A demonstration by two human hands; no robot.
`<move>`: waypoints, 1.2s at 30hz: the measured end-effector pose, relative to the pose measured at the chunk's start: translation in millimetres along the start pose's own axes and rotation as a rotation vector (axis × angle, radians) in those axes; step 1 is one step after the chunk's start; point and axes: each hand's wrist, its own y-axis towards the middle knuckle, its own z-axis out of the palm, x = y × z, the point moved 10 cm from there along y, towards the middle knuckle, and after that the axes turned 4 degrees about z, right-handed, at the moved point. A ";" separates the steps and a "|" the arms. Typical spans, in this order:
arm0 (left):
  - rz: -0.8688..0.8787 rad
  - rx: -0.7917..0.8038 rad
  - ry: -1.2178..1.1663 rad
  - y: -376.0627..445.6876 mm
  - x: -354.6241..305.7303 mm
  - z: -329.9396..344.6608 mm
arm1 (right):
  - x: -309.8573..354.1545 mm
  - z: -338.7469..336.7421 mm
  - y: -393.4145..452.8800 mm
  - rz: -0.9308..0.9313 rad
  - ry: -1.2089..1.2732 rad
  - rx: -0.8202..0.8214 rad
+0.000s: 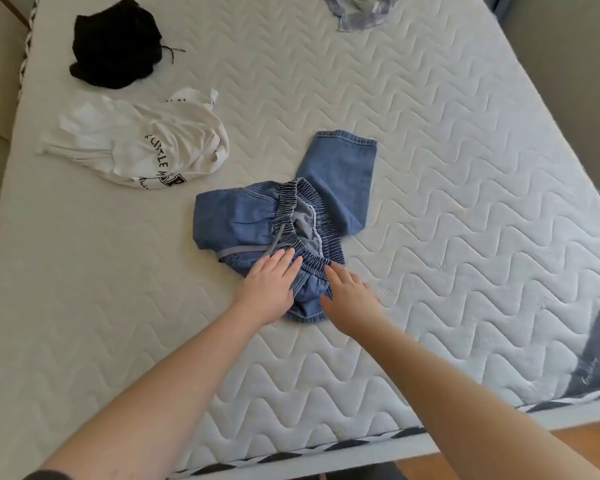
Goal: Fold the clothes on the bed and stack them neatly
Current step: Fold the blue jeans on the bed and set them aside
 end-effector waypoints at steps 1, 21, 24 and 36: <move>0.009 0.022 0.025 8.5 1.1 7.6 | -0.8 6.1 8.4 0.013 0.019 0.017; 0.117 0.115 0.079 93.1 27.4 74.2 | -50.9 83.9 106.5 0.144 -0.085 0.115; 0.229 0.120 0.116 102.3 13.2 71.3 | -46.2 72.5 85.1 0.066 -0.083 0.030; 0.411 0.057 0.563 154.0 -37.6 18.9 | -101.8 29.8 -33.9 0.115 -0.084 -0.177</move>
